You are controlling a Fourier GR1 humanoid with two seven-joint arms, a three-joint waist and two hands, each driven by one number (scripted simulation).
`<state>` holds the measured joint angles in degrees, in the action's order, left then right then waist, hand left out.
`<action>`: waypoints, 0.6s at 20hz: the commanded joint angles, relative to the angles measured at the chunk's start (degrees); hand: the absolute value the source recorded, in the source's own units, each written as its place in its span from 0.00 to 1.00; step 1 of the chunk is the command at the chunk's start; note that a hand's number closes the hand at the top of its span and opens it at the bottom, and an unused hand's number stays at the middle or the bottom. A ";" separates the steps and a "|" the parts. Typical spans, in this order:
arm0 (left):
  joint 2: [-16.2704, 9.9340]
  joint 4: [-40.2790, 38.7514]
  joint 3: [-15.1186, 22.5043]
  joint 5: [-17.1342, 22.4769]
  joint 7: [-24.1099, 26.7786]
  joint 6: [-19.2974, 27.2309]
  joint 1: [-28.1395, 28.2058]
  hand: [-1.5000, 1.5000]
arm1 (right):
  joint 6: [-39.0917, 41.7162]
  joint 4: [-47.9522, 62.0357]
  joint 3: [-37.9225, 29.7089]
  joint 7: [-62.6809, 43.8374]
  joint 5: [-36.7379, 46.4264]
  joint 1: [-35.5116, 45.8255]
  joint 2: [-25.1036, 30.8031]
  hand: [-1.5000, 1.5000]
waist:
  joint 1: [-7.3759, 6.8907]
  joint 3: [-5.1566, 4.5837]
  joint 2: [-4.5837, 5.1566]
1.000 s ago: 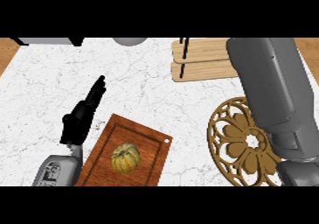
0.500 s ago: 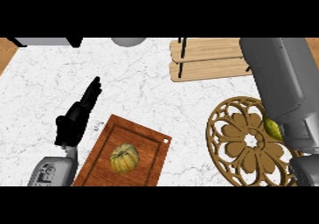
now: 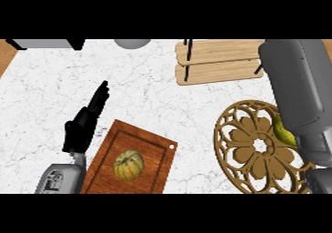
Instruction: Pick the tomato from the placemat and place it in the tiered shelf
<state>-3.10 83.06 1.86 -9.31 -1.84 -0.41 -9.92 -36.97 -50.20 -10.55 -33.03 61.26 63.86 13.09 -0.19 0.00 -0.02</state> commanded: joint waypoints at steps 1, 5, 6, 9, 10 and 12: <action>-1.27 2.10 -0.92 1.54 -0.32 -1.65 2.40 0.50 | 0.88 -5.64 -1.96 1.66 -6.03 -2.61 -0.16 0.00 | 0.03 0.02 -0.14; -2.25 1.72 -1.77 1.90 -0.77 -2.50 0.96 0.50 | 3.46 -9.91 -1.61 3.42 -10.20 -3.34 -0.69 0.00 | 0.18 0.01 -0.16; -0.47 -0.36 -0.24 -0.90 -1.00 0.16 -1.51 0.50 | 6.60 -6.48 -2.32 1.72 -10.39 1.83 1.01 0.00 | -0.01 0.00 0.00; -0.34 3.59 0.72 -0.37 -2.07 -0.70 2.00 0.50 | 8.15 -12.85 -0.88 2.38 -12.41 -2.39 -0.01 0.00 | 0.04 0.00 -0.15; -2.35 3.06 -1.25 0.66 -1.33 -1.87 1.81 0.50 | 5.40 -11.54 -1.39 1.32 -11.50 0.09 -0.57 0.00 | -0.21 -0.01 -0.07; -1.28 2.61 -0.27 0.43 -0.98 -1.71 1.43 0.50 | 4.46 -11.20 -5.42 2.61 -14.98 1.23 2.59 0.00 | -0.23 0.01 0.00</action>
<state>-3.86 84.40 1.57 -9.31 -2.54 -1.21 -9.31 -31.91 -59.93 -13.15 -30.89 49.59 64.04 13.74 -0.27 -0.01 -0.05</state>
